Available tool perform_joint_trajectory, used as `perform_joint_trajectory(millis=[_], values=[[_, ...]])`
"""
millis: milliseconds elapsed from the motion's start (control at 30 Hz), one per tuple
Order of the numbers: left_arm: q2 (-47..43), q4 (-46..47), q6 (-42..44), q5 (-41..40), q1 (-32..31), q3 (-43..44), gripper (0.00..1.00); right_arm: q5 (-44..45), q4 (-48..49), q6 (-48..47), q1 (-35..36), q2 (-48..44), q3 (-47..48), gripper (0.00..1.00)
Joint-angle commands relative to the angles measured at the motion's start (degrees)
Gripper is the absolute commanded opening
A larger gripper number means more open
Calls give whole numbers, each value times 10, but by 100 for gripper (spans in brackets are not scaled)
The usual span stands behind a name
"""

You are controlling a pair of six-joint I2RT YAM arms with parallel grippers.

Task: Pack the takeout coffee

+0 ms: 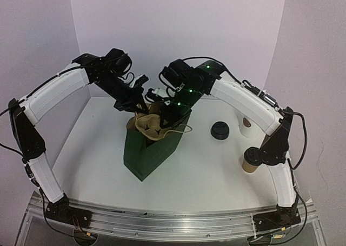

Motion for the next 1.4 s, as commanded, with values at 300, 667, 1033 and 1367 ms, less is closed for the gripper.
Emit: perform_joint_trajectory(millis=[300, 667, 1033, 1367], values=[[-27, -16, 31, -4, -3, -36, 0, 14, -4, -4, -19, -9, 9, 0], [-37, -17, 35, -9, -3, -50, 0, -25, -4, 5, -26, -12, 34, 0], [-40, -15, 39, -7, -3, -56, 0, -65, -1, 41, -44, -15, 43, 0], [-45, -17, 39, -12, -3, -51, 0, -63, -4, 33, -47, -7, 9, 0]])
